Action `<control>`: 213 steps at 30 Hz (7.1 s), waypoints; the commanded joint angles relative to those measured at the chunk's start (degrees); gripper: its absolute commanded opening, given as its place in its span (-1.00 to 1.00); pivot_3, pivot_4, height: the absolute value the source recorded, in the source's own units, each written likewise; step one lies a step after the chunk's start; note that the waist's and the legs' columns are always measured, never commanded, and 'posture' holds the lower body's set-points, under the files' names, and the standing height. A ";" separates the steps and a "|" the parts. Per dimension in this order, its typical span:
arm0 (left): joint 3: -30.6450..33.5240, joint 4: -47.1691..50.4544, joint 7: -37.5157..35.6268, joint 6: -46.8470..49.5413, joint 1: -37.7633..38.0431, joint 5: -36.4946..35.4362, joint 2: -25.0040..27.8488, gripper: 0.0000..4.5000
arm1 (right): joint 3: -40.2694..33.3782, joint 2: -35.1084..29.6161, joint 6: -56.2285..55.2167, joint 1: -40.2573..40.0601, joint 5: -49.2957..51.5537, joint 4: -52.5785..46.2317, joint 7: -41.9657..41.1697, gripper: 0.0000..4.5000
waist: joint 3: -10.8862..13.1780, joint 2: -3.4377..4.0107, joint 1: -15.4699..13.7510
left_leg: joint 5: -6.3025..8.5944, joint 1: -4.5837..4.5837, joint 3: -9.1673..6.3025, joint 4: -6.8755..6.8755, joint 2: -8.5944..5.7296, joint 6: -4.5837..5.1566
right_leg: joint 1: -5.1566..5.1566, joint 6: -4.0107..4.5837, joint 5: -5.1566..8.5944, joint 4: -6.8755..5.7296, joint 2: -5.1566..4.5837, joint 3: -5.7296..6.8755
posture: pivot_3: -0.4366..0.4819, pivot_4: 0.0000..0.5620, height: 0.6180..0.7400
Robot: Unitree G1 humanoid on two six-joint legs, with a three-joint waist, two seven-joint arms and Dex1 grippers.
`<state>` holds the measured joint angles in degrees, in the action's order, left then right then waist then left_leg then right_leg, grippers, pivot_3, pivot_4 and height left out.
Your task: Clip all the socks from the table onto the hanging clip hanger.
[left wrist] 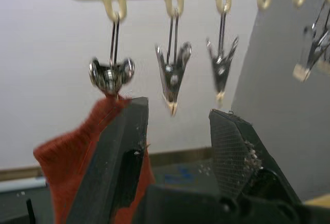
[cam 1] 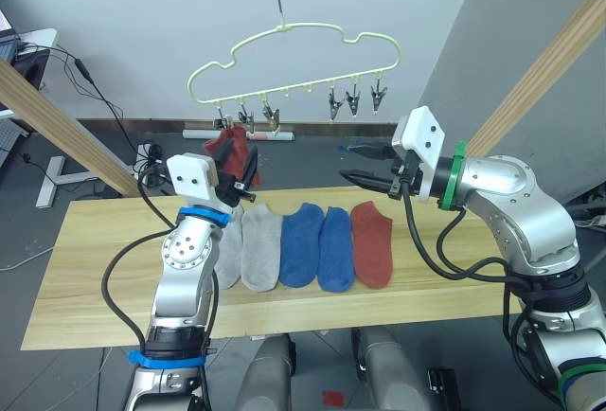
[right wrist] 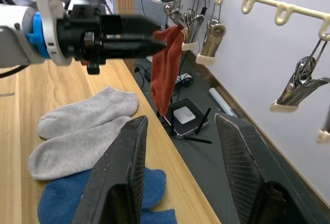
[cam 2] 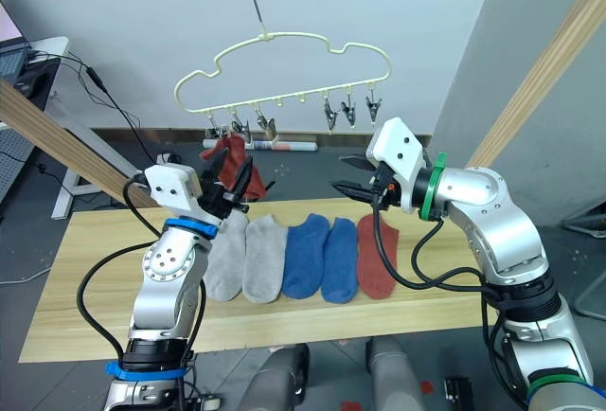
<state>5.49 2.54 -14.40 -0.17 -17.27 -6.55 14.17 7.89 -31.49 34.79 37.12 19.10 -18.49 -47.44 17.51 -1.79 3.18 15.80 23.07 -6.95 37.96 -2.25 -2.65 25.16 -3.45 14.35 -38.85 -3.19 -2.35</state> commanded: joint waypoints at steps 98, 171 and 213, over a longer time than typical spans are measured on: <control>5.68 -6.93 -6.31 6.21 -12.69 -9.27 6.63 -1.00 | 5.41 13.05 -13.68 -8.97 -19.21 32.27 17.51 -0.98 | -0.01 -0.01 0.63 | -0.04 -0.11 0.17 0.04 0.02 -0.04 | -0.01 -0.01 -0.02 -0.14 0.04 -0.10 | -0.12 0.09 1.00; 10.47 7.32 -9.33 37.91 -9.88 -30.55 9.80 0.13 | 13.43 32.58 -28.17 24.58 -28.82 49.97 6.64 -1.00 | 0.00 -0.02 1.68 | -0.15 -0.04 0.07 0.00 0.03 -0.25 | 0.15 0.03 -0.05 -0.08 0.02 -0.04 | -0.14 0.07 1.00; -1.62 4.24 -3.27 0.93 -0.90 -0.16 2.93 0.14 | -0.73 2.72 -2.88 -0.03 -13.99 -2.14 -3.01 -0.06 | 0.01 -0.05 1.49 | -0.02 -0.03 0.16 0.01 0.04 0.01 | 0.07 0.13 -0.11 -0.05 -0.01 -0.05 | -0.24 0.13 1.00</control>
<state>3.97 6.49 -18.14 2.90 -17.39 -7.38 17.58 9.37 -28.50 32.00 37.10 3.28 -17.53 -50.88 17.52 -1.84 4.66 15.79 23.05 -6.78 37.98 -2.20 -2.64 25.23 -3.32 14.24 -38.89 -3.20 -2.39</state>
